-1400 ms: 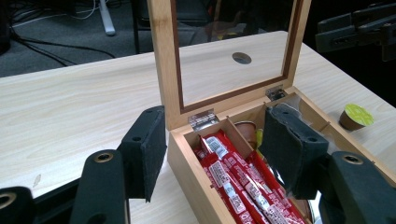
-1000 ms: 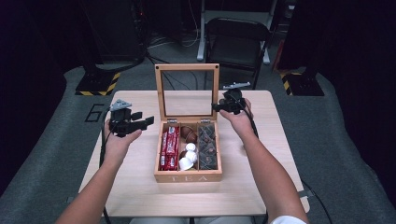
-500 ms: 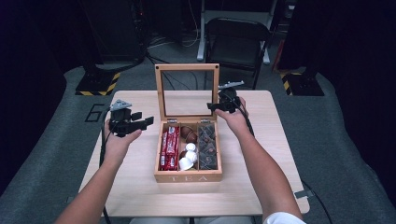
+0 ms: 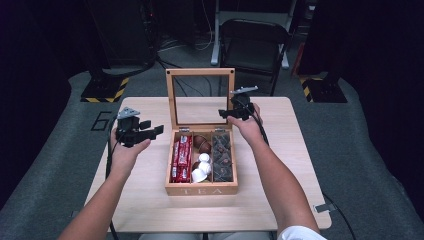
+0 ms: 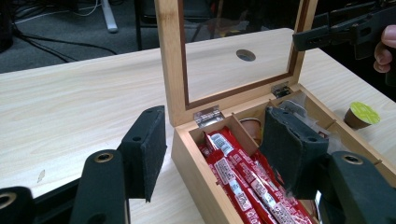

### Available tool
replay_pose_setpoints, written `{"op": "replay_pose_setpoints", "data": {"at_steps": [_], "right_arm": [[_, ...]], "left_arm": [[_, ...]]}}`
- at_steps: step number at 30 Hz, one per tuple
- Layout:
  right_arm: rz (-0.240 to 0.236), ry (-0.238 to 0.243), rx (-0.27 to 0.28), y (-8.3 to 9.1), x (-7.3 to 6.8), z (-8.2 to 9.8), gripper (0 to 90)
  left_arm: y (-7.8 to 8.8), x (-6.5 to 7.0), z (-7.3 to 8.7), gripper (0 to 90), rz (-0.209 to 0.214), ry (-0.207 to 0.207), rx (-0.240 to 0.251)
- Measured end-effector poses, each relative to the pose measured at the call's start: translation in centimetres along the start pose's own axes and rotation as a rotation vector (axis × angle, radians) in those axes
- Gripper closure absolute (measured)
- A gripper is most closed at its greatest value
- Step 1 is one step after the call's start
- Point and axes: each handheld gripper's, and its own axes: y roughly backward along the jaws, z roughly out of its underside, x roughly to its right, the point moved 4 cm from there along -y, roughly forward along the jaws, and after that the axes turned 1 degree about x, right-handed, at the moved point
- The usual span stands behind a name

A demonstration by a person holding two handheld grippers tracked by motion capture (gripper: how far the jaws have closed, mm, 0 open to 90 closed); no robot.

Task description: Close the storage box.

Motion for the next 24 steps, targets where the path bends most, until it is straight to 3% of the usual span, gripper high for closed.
{"op": "replay_pose_setpoints", "data": {"at_steps": [9,18,24], "right_arm": [[-0.001,-0.01,-0.016,0.5,0.44,-0.14,47.1],[0.039,-0.019,-0.021,0.77,0.81,-0.16,62.8],[0.037,-0.028,-0.018,0.85,0.8,-0.18,63.9]], "left_arm": [[-0.14,0.08,0.04,40.1,0.001,-0.001,-0.004],[-0.13,0.12,0.03,40.1,0.004,-0.002,-0.001],[-0.01,-0.05,0.02,40.1,0.002,-0.003,0.001]]}}
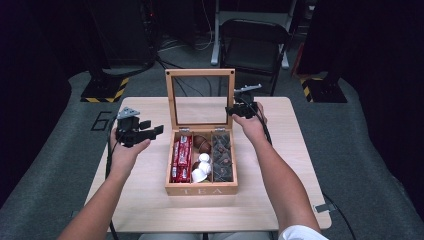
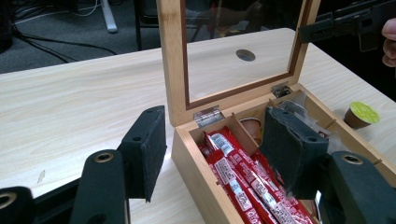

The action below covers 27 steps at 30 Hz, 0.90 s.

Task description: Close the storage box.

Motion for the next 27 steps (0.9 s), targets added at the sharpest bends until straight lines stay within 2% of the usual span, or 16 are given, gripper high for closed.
{"op": "replay_pose_setpoints", "data": {"at_steps": [5,9,10,11,13,15,21,25,27], "right_arm": [[-0.007,0.01,0.008,0.3,0.0,0.2,64.3],[-0.003,0.037,0.013,0.5,-0.1,0.3,64.5],[-0.001,0.024,0.012,0.6,-0.3,0.3,64.5],[-0.002,0.042,0.018,0.7,-0.2,0.4,64.6],[-0.001,0.031,0.02,0.9,-0.4,0.5,64.8],[-0.005,0.041,0.031,1.2,-0.5,0.7,65.0],[-0.004,0.081,0.058,2.0,-1.0,1.3,65.3],[0.003,0.106,0.079,2.3,-1.2,1.7,65.3],[0.003,0.105,0.09,2.4,-1.3,1.9,65.2]], "left_arm": [[0.0,0.0,0.0,40.1,-0.002,0.004,0.001],[-0.2,0.0,0.0,40.2,-0.002,0.005,-0.005],[-0.2,0.1,0.0,40.1,-0.002,0.004,-0.004],[-0.3,0.1,0.0,40.2,-0.003,0.005,-0.001],[-0.4,0.2,-0.1,40.2,-0.001,0.006,-0.006],[-0.5,0.2,-0.2,40.2,-0.002,-0.002,-0.006],[-0.9,0.0,-1.0,40.3,-0.012,-0.003,-0.001],[-1.4,0.4,-1.5,40.3,0.006,0.008,-0.001],[-1.6,0.7,-1.9,40.3,0.009,-0.003,0.0]]}}
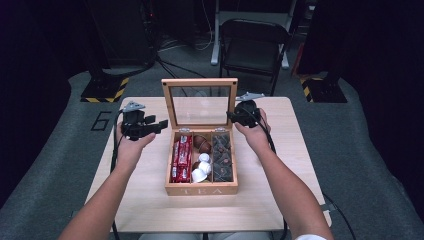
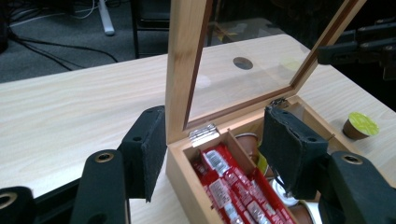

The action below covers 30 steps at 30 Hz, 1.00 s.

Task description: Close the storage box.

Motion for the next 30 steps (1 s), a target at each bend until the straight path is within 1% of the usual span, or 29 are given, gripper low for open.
{"op": "replay_pose_setpoints", "data": {"at_steps": [3,4,5,6,7,8,10,12,13,15,17,20,22,24,25,27,29,30], "right_arm": [[0.011,0.001,0.016,0.2,-0.3,0.3,65.1],[0.008,-0.011,0.019,0.3,-0.4,0.3,65.0],[0.007,-0.006,0.021,0.4,-0.4,0.4,64.9],[0.003,-0.016,0.023,0.5,-0.4,0.4,64.8],[-0.005,-0.015,0.025,0.5,-0.3,0.5,64.7],[-0.02,-0.035,0.027,0.6,-0.3,0.6,64.3],[-0.029,-0.054,0.027,0.7,-0.3,0.7,64.0],[-0.033,-0.055,0.032,0.8,-0.4,0.9,63.8],[-0.035,-0.048,0.035,0.9,-0.4,0.9,63.7],[-0.042,-0.045,0.037,1.0,-0.4,1.0,63.5],[-0.042,-0.048,0.036,1.1,-0.5,1.1,63.4],[-0.044,-0.052,0.043,1.2,-0.6,1.3,63.0],[-0.053,-0.063,0.046,1.3,-0.5,1.5,62.6],[-0.062,-0.071,0.049,1.3,-0.5,1.6,62.3],[-0.063,-0.076,0.048,1.4,-0.5,1.7,62.2],[-0.064,-0.07,0.049,1.4,-0.6,1.8,61.9],[-0.067,-0.076,0.053,1.5,-0.6,1.9,61.9],[-0.07,-0.088,0.05,1.5,-0.6,1.9,61.6]], "left_arm": [[-0.3,0.4,-0.9,40.6,-0.006,-0.008,0.013],[-0.3,0.5,-1.1,40.6,-0.005,-0.012,0.014],[-0.4,0.5,-1.4,40.6,-0.01,-0.021,0.014],[-0.4,0.6,-1.5,40.8,-0.013,-0.024,0.021],[-0.6,0.6,-1.8,41.3,-0.02,-0.028,0.019],[-0.6,0.6,-1.9,41.4,-0.022,-0.03,0.018],[-0.7,0.5,-2.2,42.4,-0.023,-0.026,0.019],[-0.8,0.6,-2.5,43.1,-0.024,-0.025,0.027],[-0.9,0.7,-2.7,43.3,-0.025,-0.03,0.028],[-0.9,0.8,-2.9,44.3,-0.027,-0.033,0.044],[-0.9,1.0,-3.2,45.5,-0.03,-0.041,0.054],[-0.8,1.3,-3.6,48.0,-0.04,-0.052,0.069],[-0.8,1.4,-3.8,49.7,-0.032,-0.054,0.075],[-0.9,1.5,-3.9,51.8,-0.032,-0.065,0.074],[-0.8,1.5,-3.9,54.1,-0.046,-0.075,0.075],[-0.7,1.5,-3.9,58.6,-0.057,-0.092,0.068],[-0.7,1.5,-3.8,61.0,-0.072,-0.109,0.067],[-0.6,1.5,-3.7,62.5,-0.072,-0.107,0.069]]}}
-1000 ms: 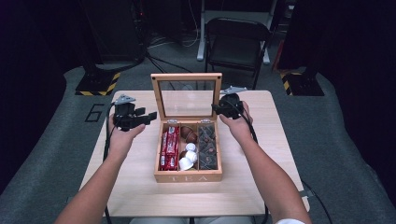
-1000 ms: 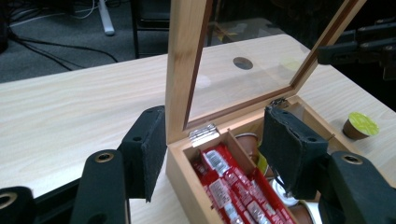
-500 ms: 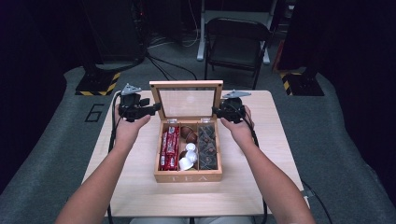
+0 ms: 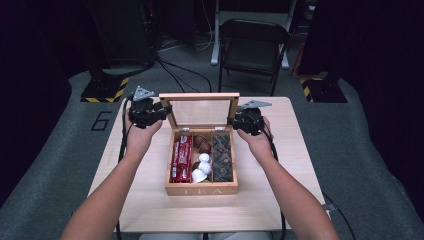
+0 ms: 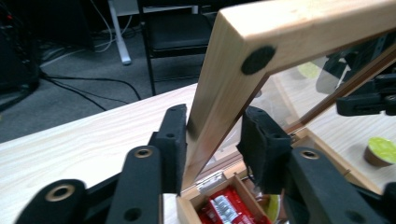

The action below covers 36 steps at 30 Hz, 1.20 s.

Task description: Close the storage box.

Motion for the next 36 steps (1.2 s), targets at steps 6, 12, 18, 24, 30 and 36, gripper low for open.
{"op": "replay_pose_setpoints", "data": {"at_steps": [6,12,18,24,30,36], "right_arm": [[-0.038,-0.035,-0.016,0.1,0.0,0.5,54.9],[-0.032,-0.021,0.007,0.9,-0.4,0.6,54.0],[-0.032,-0.022,0.025,2.0,-0.9,0.6,49.4],[-0.068,-0.013,0.04,2.9,-1.7,0.7,48.9],[-0.076,-0.002,0.053,4.2,-2.3,0.8,47.6],[-0.088,0.003,0.065,5.4,-3.1,1.0,46.5]], "left_arm": [[0.3,0.1,0.3,62.8,0.019,0.006,0.008],[1.0,0.3,0.8,62.4,0.041,-0.014,-0.007],[1.7,0.7,1.3,61.2,0.052,-0.01,0.003],[2.9,1.3,1.3,60.3,0.067,-0.016,0.027],[3.7,1.8,1.5,60.0,0.067,-0.033,0.033],[4.1,2.1,2.1,60.4,0.067,-0.066,0.022]]}}
